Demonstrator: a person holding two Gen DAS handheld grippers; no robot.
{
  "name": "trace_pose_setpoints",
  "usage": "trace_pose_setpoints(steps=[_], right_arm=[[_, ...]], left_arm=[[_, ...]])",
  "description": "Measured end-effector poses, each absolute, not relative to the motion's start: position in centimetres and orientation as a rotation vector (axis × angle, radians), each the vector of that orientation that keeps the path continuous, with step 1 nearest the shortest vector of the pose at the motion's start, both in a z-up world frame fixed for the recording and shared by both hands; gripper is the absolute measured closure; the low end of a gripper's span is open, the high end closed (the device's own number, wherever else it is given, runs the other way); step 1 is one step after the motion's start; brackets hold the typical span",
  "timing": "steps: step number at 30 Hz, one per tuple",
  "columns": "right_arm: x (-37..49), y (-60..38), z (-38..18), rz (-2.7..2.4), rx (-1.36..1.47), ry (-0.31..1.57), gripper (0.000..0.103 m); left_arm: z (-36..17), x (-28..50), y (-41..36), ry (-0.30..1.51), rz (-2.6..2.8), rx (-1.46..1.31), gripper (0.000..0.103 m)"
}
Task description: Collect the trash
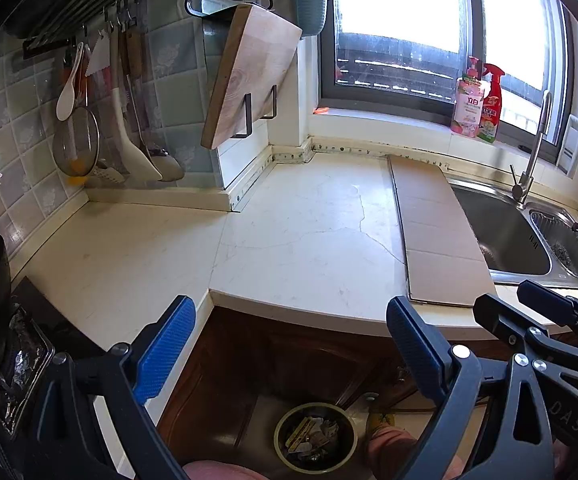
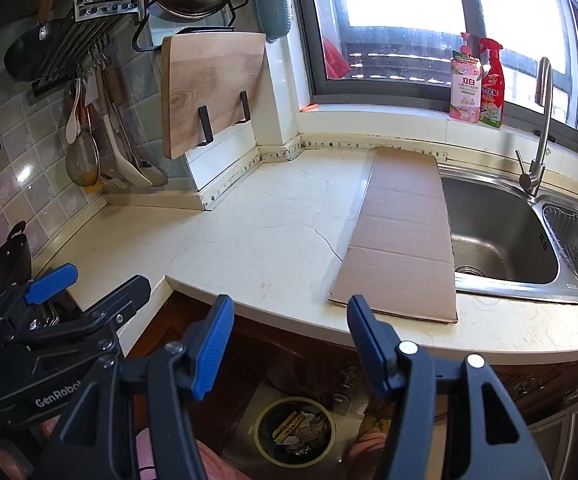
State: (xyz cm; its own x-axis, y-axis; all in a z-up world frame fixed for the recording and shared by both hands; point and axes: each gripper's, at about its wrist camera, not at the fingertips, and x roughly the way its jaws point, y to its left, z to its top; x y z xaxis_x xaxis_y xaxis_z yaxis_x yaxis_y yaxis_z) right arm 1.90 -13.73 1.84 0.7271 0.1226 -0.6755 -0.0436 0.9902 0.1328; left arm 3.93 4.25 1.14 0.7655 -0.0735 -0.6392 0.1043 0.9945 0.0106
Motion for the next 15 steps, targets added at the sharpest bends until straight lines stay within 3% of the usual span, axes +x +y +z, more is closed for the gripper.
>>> trace_pose_setpoints(steps=[15], right_arm=[[1.55,-13.94,1.79,0.085,0.108,0.754,0.043]], left_arm=[[0.84,3.78,4.21,0.710,-0.101,0.055,0.008]])
